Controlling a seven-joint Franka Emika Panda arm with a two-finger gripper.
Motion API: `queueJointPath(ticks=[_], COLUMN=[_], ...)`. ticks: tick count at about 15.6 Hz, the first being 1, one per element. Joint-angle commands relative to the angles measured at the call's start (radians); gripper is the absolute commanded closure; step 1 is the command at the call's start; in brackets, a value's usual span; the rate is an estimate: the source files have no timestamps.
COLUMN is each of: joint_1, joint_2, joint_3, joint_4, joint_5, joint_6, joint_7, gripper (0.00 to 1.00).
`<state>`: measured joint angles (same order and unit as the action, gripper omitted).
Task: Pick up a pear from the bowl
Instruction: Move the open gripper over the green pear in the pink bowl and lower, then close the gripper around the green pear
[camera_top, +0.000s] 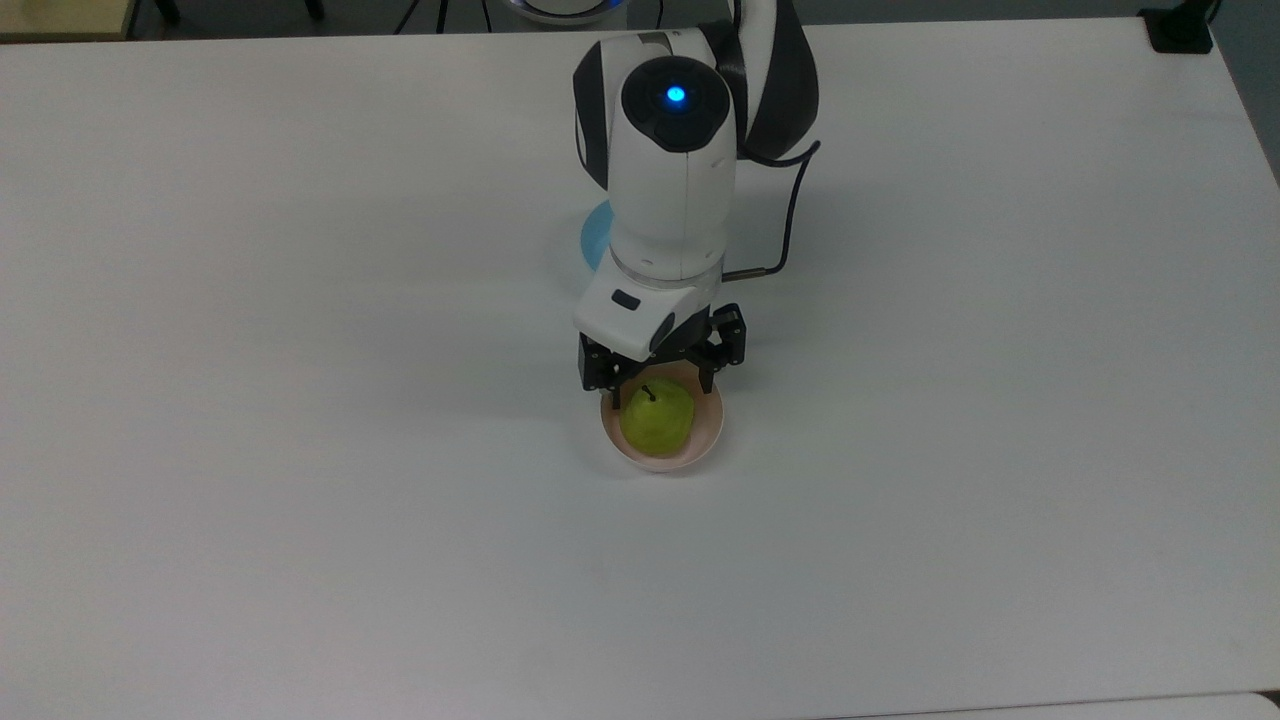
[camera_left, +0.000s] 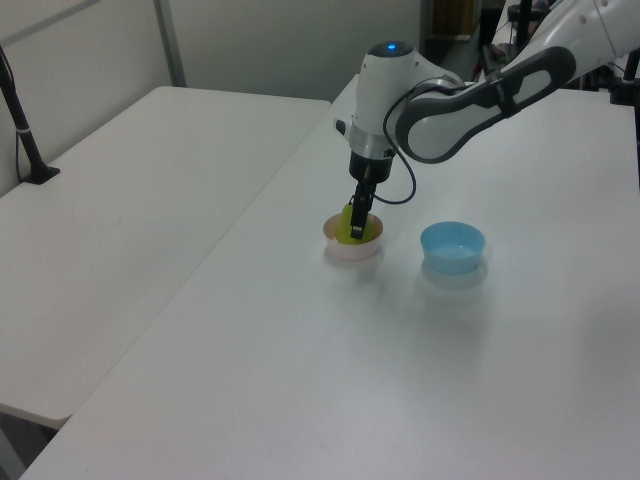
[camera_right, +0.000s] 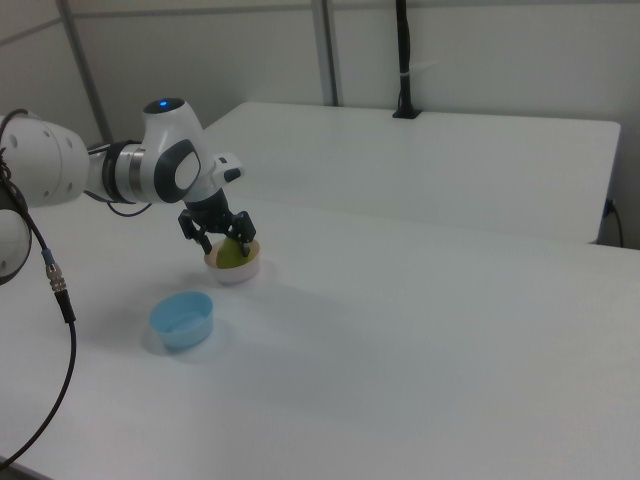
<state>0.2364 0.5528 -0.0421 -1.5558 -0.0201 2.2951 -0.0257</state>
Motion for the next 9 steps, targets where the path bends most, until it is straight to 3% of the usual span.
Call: queueJointPath(ticks=[1,4,9], joint_1=[0.020,0.020,0.018], joint_2=[0.030,0.035,0.033], joint_3=[-0.009,-0.009,-0.009], joint_4=[0.008,0.008,0.008], joint_5=[-0.003,-0.004,-0.011], joint_6=[0.043,0.060,0.061], joint_7=[0.020,0.018,0.016], gripper=[0.10,0.20,0.59])
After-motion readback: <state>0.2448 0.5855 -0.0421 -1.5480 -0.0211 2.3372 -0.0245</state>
